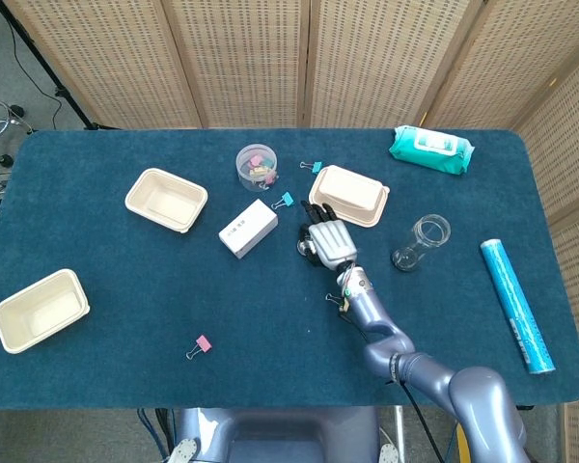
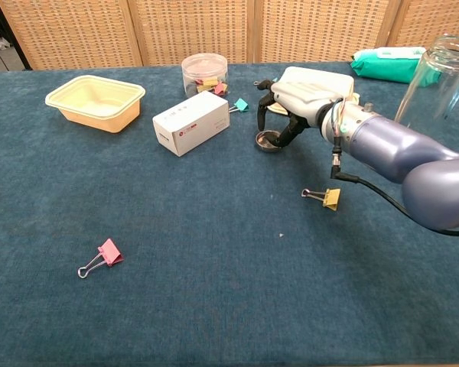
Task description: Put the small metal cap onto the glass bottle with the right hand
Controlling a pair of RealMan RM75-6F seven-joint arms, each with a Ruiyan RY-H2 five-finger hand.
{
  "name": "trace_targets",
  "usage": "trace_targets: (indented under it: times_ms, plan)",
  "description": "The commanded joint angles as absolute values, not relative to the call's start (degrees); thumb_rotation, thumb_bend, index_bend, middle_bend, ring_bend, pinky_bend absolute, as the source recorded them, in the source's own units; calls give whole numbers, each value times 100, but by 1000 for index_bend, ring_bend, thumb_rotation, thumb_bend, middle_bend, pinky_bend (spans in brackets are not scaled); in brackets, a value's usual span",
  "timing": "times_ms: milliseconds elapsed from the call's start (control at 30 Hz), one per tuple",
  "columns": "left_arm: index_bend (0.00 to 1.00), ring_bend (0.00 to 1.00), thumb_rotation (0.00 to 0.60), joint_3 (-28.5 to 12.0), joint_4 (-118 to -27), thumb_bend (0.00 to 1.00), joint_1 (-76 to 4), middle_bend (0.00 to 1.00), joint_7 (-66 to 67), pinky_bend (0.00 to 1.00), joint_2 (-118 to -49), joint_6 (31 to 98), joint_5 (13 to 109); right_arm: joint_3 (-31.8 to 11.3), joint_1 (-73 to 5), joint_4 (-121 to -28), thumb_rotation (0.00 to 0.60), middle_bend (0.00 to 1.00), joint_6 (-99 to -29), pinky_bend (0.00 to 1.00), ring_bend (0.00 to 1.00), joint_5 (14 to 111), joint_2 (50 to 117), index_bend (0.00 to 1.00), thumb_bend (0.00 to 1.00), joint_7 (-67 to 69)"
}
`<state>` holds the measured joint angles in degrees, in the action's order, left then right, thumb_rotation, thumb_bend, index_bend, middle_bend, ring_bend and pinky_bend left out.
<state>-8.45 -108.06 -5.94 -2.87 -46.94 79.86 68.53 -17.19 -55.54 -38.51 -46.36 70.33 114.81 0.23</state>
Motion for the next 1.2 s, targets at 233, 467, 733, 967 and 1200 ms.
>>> trace_targets:
  times_ms: [233, 467, 733, 967, 1200]
  plan:
    - [0, 0, 600, -823, -10788, 38, -593, 0, -254, 0, -4711, 7950, 6807, -1678, -5678, -3209, 600, 0, -4538, 0, 0, 7174, 11796, 493, 472, 490]
    - [0, 0, 600, -828, -10767, 37, -582, 0, -252, 0, -4719, 7953, 6755, -1677, -5743, -2831, 600, 0, -4553, 0, 0, 7243, 11981, 551, 471, 712]
    - [0, 0, 600, -830, -10770, 38, -579, 0, -221, 0, -4727, 7956, 6722, -1657, -5754, -2652, 600, 0, -4582, 0, 0, 7312, 12037, 610, 479, 862]
    - [0, 0, 600, -827, -10789, 37, -589, 0, -192, 0, -4736, 7956, 6749, -1606, -5668, -2820, 600, 0, -4833, 0, 0, 7426, 11894, 623, 523, 873]
    - [0, 0, 600, -794, -10825, 38, -576, 0, -198, 0, -4726, 7980, 6864, -1697, -5461, -3537, 600, 0, -5157, 0, 0, 7375, 11483, 628, 556, 676]
